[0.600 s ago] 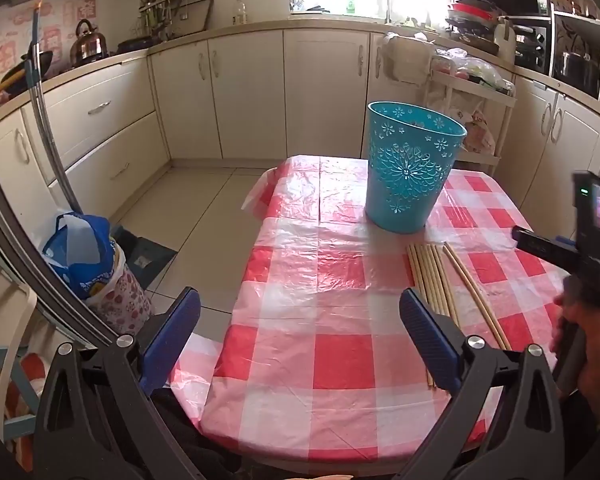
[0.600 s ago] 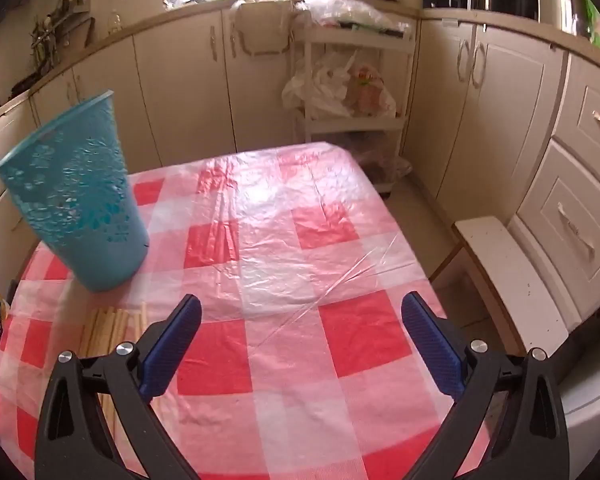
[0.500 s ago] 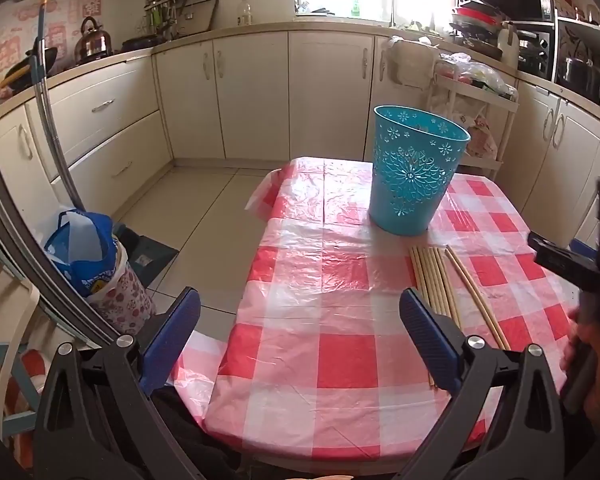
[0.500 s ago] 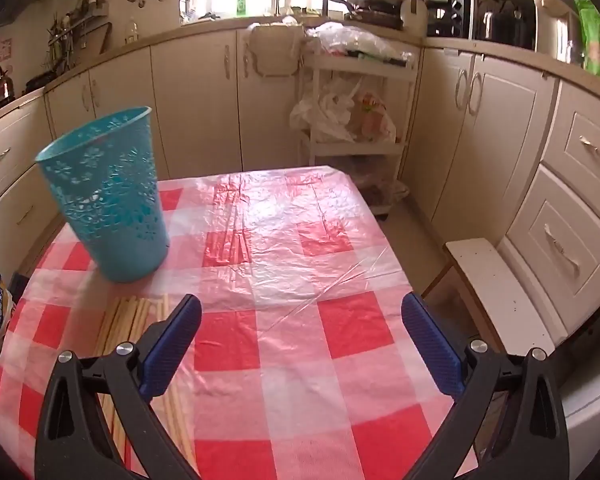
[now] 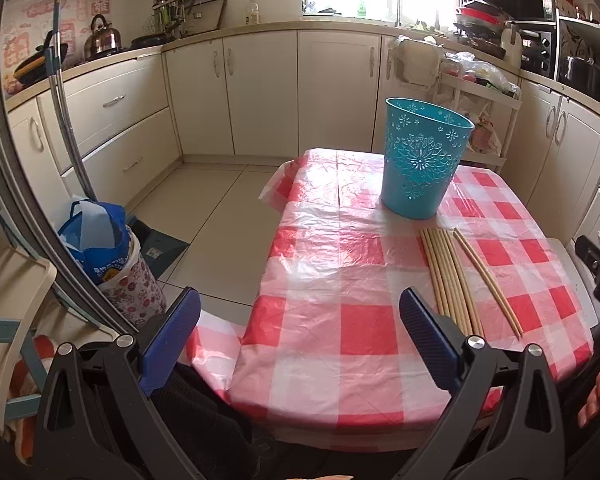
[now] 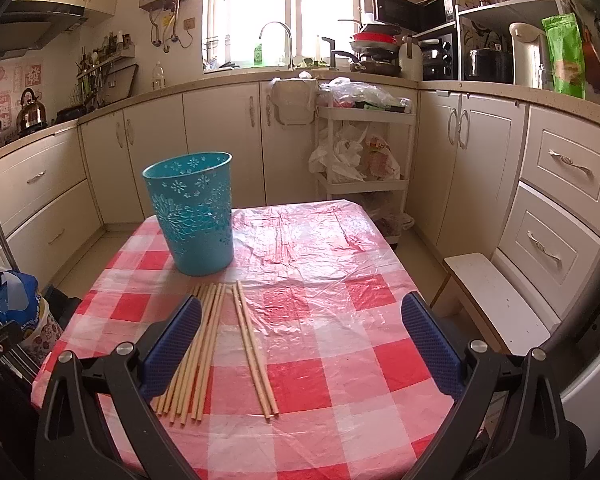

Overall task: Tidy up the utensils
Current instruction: 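Move both open grippers toward the wooden chopsticks on the table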

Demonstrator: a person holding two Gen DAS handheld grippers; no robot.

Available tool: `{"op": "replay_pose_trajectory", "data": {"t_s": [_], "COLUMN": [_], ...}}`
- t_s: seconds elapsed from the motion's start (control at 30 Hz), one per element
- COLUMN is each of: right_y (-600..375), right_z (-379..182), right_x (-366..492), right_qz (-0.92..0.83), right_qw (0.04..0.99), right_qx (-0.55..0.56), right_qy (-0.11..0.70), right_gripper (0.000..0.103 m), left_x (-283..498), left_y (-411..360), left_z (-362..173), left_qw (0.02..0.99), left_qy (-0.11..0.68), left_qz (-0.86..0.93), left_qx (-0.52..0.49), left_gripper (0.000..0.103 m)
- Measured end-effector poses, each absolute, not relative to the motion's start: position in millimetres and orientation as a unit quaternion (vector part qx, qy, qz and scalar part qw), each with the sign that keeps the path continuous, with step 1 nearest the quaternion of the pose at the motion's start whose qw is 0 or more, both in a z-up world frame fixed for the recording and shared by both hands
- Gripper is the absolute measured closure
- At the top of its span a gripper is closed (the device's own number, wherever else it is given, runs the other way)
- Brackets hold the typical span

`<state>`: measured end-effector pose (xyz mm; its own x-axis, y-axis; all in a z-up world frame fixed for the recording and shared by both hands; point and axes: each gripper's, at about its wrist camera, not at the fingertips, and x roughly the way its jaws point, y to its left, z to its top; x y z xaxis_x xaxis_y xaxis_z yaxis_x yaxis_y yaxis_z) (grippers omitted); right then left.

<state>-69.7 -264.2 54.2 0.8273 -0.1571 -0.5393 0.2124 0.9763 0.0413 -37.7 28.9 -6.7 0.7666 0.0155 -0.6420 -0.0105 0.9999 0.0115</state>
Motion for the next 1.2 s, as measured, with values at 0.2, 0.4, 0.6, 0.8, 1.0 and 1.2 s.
{"op": "replay_pose_trajectory", "data": {"t_s": [0.2,0.4,0.6,0.8,1.0,1.2], "right_y": [-248,-241,-243,-244,-243,-242], "right_z": [65,65,62,61,60,63], "right_x": [-91,-103,-109,-110,-110,-112], "right_qz": [-0.087,-0.079,-0.075,-0.075,-0.072,-0.069], "right_qw": [0.96,0.959,0.958,0.956,0.956,0.957], "right_qx": [0.043,0.045,0.055,0.067,0.072,0.074], "right_qy": [0.261,0.268,0.273,0.274,0.274,0.271], "right_gripper": [0.007,0.007,0.007,0.007,0.007,0.007], "left_x": [-48,-53,-52,-49,-48,-48], "left_y": [40,43,43,42,39,40], "left_z": [-9,-12,-17,-19,-21,-22], "left_qw": [0.94,0.939,0.937,0.935,0.934,0.934], "left_qy": [0.342,0.343,0.35,0.354,0.356,0.357], "left_qz": [0.004,0.006,0.008,0.009,0.009,0.01], "left_qx": [-0.003,-0.001,0.001,0.002,0.005,0.004], "left_gripper": [0.007,0.007,0.007,0.007,0.007,0.007]}}
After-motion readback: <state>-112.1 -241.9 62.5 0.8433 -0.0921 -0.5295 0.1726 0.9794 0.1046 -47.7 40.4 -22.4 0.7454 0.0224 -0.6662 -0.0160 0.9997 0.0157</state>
